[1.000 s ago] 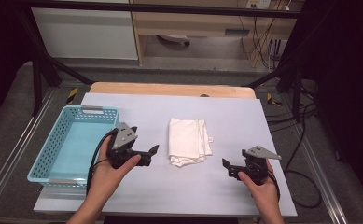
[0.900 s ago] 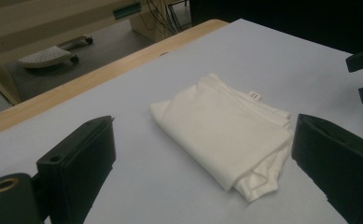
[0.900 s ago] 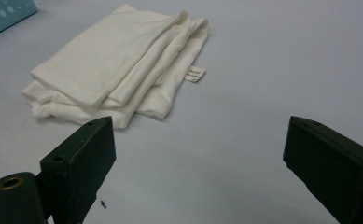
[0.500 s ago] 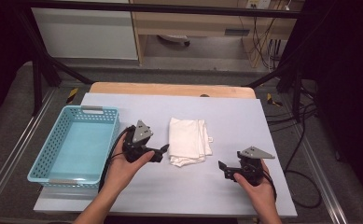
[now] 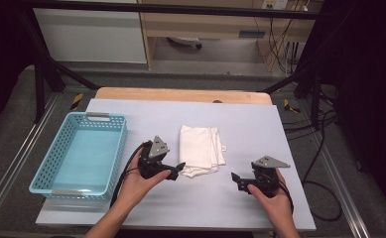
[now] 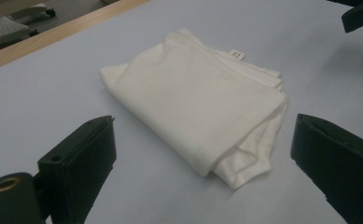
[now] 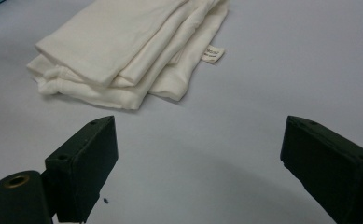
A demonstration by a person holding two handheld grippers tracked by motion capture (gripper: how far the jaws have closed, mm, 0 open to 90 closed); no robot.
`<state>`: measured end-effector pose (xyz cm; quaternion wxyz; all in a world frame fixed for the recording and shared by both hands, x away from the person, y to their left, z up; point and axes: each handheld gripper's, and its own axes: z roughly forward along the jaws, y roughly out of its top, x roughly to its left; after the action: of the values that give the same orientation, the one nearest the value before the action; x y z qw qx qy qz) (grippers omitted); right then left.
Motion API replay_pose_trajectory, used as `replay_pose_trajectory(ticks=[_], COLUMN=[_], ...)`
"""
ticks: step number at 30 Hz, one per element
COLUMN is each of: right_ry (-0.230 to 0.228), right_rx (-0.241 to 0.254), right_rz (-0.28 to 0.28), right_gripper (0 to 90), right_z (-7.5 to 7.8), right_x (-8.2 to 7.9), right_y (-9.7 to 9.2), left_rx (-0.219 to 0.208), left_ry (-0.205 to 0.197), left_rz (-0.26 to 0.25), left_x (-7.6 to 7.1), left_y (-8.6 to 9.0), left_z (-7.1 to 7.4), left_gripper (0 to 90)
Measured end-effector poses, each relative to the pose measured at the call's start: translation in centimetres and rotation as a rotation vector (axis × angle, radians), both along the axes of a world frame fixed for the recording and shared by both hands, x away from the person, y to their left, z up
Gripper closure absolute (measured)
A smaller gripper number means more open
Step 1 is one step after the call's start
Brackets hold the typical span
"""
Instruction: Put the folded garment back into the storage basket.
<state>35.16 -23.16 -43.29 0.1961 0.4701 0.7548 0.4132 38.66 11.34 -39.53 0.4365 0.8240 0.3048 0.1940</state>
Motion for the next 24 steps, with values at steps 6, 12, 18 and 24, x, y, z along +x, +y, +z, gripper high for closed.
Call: replay_pose_trajectory(ticks=[6, 12, 18, 24], right_ry=[0.002, 0.004, 0.007, 0.007], right_rx=[0.001, 0.003, -0.002, 0.0], right_rz=[-0.003, -0.006, -0.001, -0.001], right_gripper=[11.6, 12.4, 12.7, 13.0], right_z=[0.0, 0.0, 0.0, -0.1], right_x=[0.0, -0.1, 0.0, 0.1], right_y=[0.0, -0.1, -0.2, -0.2], left_rx=[0.035, 0.054, 0.081, 0.122], left_ry=[0.017, 0.057, 0.086, 0.103], left_rz=[-0.011, -0.044, -0.048, -0.04], left_x=[0.0, -0.4, -0.3, 0.2], left_y=[-0.8, -1.1, -1.3, -2.3], left_z=[-1.1, -2.3, -3.6, -5.3], left_gripper=[7.3, 13.0, 21.4, 30.5])
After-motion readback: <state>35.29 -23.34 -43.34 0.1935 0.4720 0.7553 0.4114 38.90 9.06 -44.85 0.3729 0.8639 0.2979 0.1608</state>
